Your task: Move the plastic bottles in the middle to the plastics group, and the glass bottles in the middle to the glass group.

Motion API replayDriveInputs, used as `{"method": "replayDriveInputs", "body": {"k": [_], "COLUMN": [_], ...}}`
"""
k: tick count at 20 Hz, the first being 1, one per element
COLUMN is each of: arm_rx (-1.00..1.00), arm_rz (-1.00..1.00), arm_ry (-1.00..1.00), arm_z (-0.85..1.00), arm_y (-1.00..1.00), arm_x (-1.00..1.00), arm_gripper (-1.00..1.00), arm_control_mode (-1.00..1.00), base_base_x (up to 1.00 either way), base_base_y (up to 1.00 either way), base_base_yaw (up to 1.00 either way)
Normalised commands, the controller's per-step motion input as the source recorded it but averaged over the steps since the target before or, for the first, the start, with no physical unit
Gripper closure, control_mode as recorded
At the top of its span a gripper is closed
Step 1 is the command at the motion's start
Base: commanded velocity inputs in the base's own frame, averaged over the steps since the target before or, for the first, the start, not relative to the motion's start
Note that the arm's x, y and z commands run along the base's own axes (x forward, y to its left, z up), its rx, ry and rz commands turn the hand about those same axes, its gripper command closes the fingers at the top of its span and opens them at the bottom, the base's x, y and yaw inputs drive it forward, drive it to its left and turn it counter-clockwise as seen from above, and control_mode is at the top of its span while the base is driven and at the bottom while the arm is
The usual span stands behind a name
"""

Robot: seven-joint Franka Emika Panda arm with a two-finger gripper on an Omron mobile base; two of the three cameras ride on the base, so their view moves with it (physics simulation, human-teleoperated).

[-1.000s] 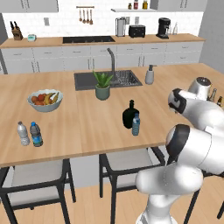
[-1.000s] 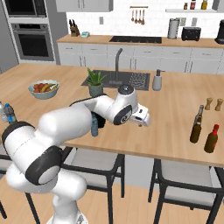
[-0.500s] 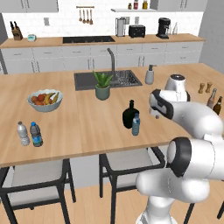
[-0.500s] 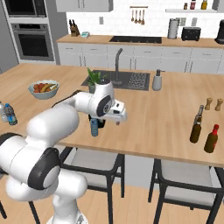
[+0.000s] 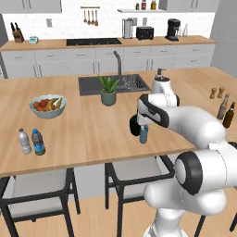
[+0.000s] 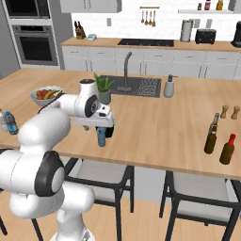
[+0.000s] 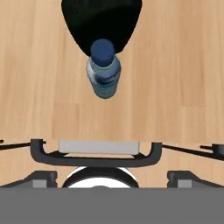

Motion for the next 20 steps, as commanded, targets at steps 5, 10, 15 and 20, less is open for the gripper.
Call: {"method": "replayDriveInputs", "body": {"k": [5,10,15,20], "arm_rx": [0.0,0.0,0.0,0.0], "arm_rz": [0.02,0.0,0.0,0.0], "arm_ry": [0.09,0.05,-0.1,-0.18], "arm_z": [0.09,-0.04,-0.01,0.0], "arm_y": [0.56,0.07,0.0,0.0], "arm_x": [0.0,0.29,0.0,0.0], "arm_gripper": [-1.0,-1.0,-1.0,-1.0], "arm_control_mode": [-1.0,-1.0,-1.0,-1.0], "base_base_x": [0.0,0.0,0.0,0.0], "base_base_y": [0.0,0.0,0.0,0.0], "base_base_yaw": [0.0,0.0,0.0,0.0]}}
